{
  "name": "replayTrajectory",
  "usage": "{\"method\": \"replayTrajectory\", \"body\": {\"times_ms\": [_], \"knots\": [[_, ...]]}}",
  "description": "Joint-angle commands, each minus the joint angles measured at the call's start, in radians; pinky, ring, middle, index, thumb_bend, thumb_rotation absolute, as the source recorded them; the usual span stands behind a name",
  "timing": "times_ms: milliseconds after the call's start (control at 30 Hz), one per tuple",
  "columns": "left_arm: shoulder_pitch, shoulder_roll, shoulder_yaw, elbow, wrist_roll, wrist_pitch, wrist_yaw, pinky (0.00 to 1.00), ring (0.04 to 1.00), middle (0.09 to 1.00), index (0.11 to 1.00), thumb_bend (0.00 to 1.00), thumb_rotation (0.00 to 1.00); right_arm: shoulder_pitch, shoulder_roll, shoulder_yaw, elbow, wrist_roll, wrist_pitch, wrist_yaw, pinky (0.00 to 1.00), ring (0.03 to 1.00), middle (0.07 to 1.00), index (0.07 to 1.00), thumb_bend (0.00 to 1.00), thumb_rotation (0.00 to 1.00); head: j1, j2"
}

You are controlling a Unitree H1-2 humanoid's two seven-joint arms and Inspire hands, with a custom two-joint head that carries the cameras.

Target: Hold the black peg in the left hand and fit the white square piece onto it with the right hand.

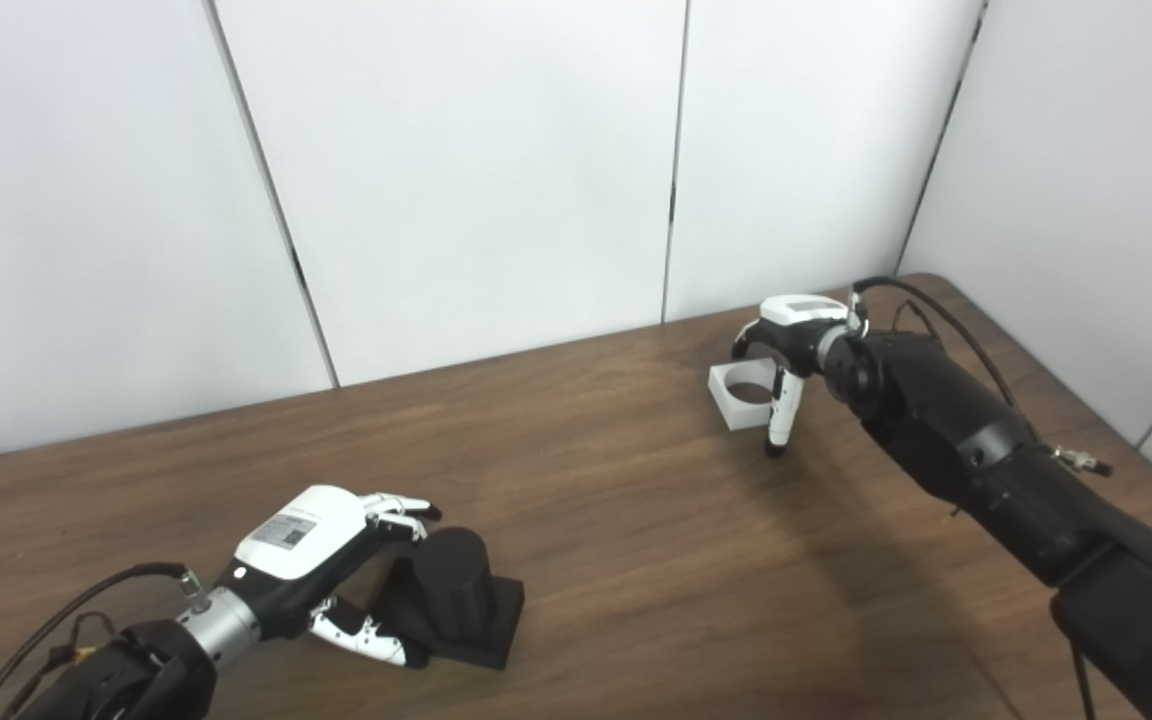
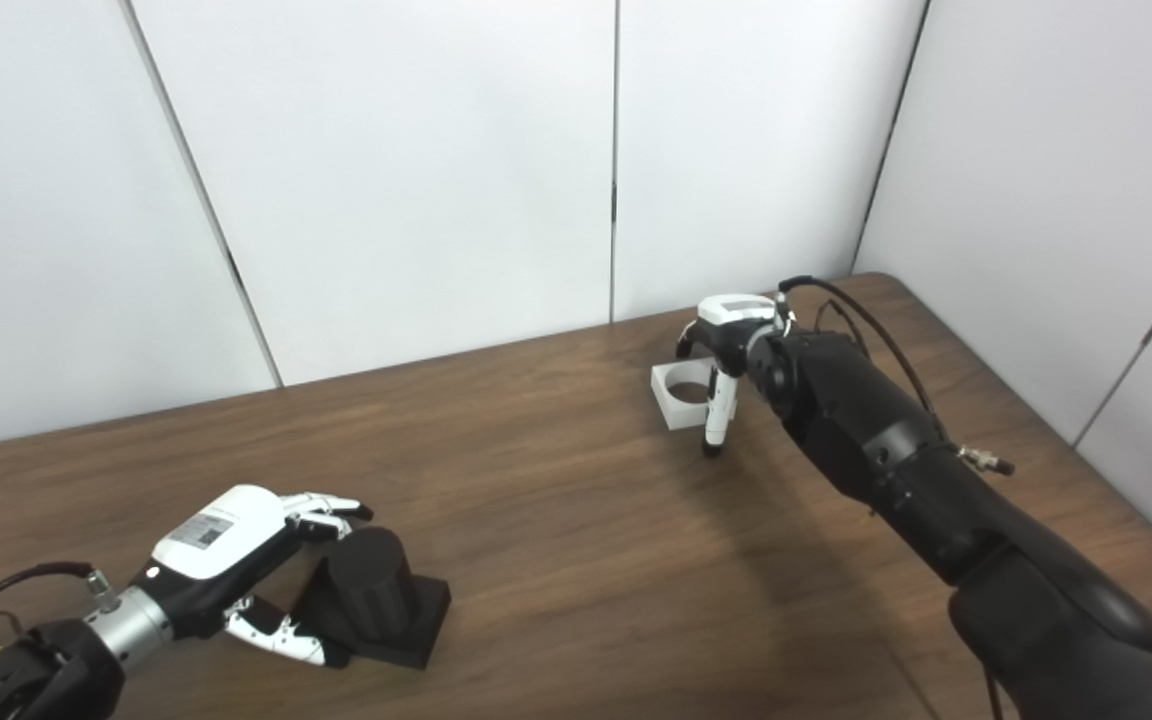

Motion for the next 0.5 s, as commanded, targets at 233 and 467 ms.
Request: {"method": "replayTrajectory", "body": {"times_ms": [233, 467], "knots": [[0.055, 0.031, -0.038, 0.009, 0.056, 0.001, -0.085, 0.76, 0.847, 0.843, 0.488, 0.52, 0.06, -0.041, -0.022, 0.018, 0.034, -0.037, -0.026, -0.039, 0.76, 0.882, 0.87, 0.504, 0.54, 0.13, 0.009, 0.011], [0.055, 0.034, -0.037, -0.002, 0.067, 0.005, -0.084, 0.74, 0.837, 0.839, 0.488, 0.52, 0.06, -0.032, -0.028, 0.01, 0.025, -0.026, -0.048, -0.047, 0.76, 0.852, 0.789, 0.485, 0.52, 0.14, 0.01, 0.012]]}}
